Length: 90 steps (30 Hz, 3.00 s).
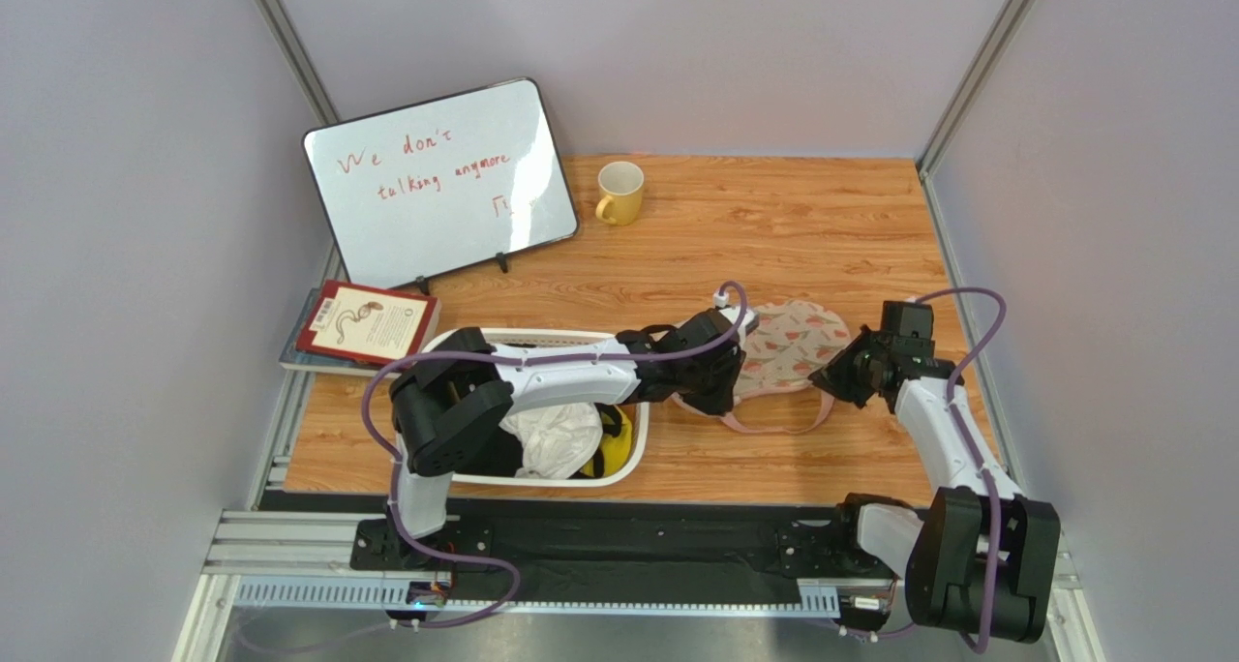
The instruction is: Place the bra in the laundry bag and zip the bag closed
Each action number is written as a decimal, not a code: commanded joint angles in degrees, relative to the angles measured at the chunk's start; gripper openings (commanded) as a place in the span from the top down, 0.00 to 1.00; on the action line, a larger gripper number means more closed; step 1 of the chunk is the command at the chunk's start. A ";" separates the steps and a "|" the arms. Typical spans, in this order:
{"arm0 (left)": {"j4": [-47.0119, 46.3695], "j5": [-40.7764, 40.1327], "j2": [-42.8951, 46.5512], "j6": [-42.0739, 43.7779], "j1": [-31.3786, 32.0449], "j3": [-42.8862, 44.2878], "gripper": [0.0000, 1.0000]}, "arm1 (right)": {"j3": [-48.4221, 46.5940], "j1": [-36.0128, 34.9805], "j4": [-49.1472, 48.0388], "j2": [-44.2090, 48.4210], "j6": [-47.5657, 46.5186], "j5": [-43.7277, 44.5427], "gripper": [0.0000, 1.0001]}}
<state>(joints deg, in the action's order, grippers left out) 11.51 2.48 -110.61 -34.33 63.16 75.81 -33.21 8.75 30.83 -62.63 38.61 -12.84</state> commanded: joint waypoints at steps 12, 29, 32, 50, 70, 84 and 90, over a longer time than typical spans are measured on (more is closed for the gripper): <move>2.02 6.39 -8.04 0.22 -0.14 18.13 1.00 | -11.62 -1.46 8.19 -2.95 -8.38 0.98 0.52; 1.76 8.15 -8.40 -1.00 -0.05 18.94 1.00 | -0.28 -5.85 -1.47 3.66 2.08 -6.50 0.66; 1.76 8.33 -8.40 -1.01 0.30 18.85 1.00 | 0.08 -5.85 -2.88 3.22 2.96 -5.71 0.67; 1.59 6.93 -6.47 -1.01 0.65 14.37 1.00 | -1.67 -5.68 -3.76 0.06 2.10 -1.66 1.00; 2.64 5.60 -2.68 3.65 1.79 9.25 1.00 | -12.39 -5.76 -3.23 -10.57 -5.04 -3.49 0.96; 2.38 7.27 -6.64 1.98 0.30 15.77 1.00 | -11.81 -7.79 10.04 -4.53 -6.62 1.15 0.43; 1.94 7.71 -6.81 1.63 0.13 15.33 1.00 | -4.60 -7.79 7.06 4.97 -3.64 -4.81 0.43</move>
<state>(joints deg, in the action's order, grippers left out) 14.76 9.17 -117.05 -32.53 63.31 90.17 -41.52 1.04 39.33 -61.93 32.34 -14.24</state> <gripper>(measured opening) 0.003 0.574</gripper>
